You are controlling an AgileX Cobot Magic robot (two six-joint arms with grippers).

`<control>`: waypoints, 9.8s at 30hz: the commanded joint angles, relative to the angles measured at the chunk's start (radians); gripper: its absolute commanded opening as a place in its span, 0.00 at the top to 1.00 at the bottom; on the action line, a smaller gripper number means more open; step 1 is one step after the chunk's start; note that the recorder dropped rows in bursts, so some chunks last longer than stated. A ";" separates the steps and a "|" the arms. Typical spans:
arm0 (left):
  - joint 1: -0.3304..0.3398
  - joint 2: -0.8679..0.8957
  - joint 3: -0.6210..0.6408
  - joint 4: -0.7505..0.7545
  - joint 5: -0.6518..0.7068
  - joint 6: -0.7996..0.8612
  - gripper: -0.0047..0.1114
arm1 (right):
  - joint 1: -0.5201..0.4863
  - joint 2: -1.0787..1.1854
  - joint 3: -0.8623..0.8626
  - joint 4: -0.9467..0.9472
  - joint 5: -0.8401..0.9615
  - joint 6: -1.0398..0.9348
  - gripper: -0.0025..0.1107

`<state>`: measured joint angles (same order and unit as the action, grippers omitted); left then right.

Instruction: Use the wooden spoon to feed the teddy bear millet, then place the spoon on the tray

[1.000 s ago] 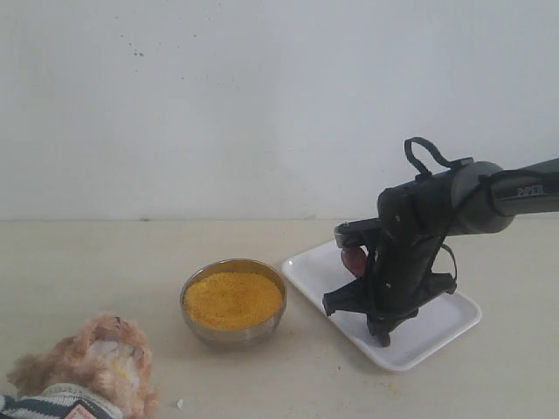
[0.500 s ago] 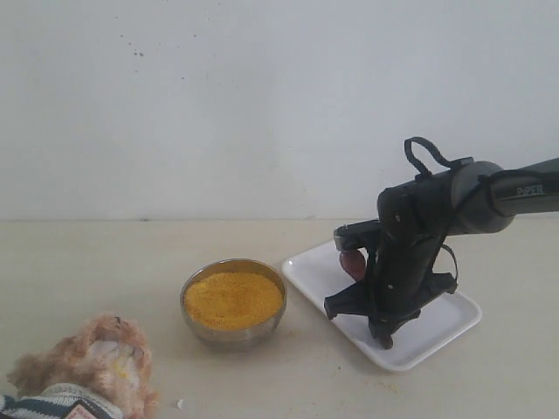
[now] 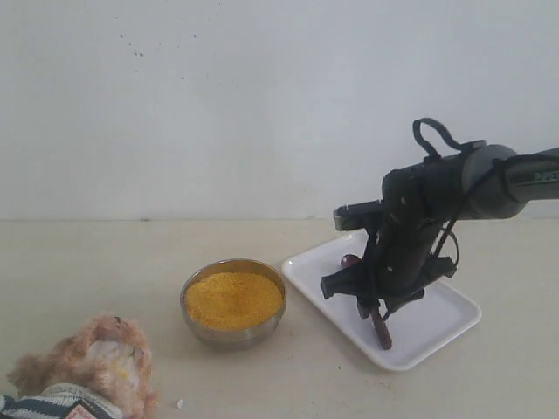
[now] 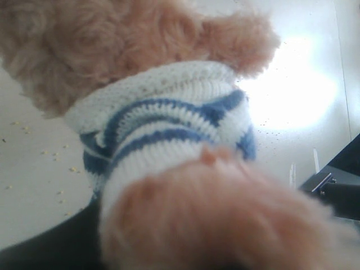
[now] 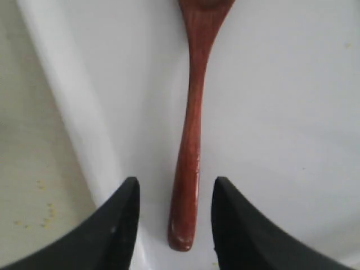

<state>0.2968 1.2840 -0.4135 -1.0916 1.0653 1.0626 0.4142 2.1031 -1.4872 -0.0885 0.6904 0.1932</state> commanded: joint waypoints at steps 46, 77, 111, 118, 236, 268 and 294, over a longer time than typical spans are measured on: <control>0.001 0.001 0.002 -0.018 0.023 0.004 0.93 | 0.004 -1.917 1.080 0.178 -0.169 0.040 0.98; 0.001 0.001 0.002 -0.018 0.016 0.004 0.93 | 0.004 -2.103 1.487 0.003 -0.491 -0.019 0.98; 0.001 0.028 -0.014 -0.018 -0.183 0.014 0.93 | 0.004 -2.103 1.487 0.003 -0.485 -0.019 0.98; 0.001 0.153 -0.029 -0.023 -0.188 0.082 0.93 | 0.004 -2.103 1.487 0.003 -0.485 -0.019 0.98; 0.179 -0.300 -0.346 -0.062 0.156 -0.387 0.93 | 0.004 -2.103 1.487 0.003 -0.486 -0.017 0.98; -0.401 -1.284 0.342 -0.064 -0.737 -0.387 0.93 | 0.004 -2.103 1.487 0.003 -0.486 -0.017 0.98; -0.401 -1.284 0.404 0.892 -0.889 -1.116 0.93 | 0.004 -2.103 1.487 0.003 -0.486 -0.017 0.98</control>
<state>-0.0987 0.0029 -0.0300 -0.3267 0.2083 0.0878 0.4183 0.0043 0.0006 -0.0753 0.2034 0.1760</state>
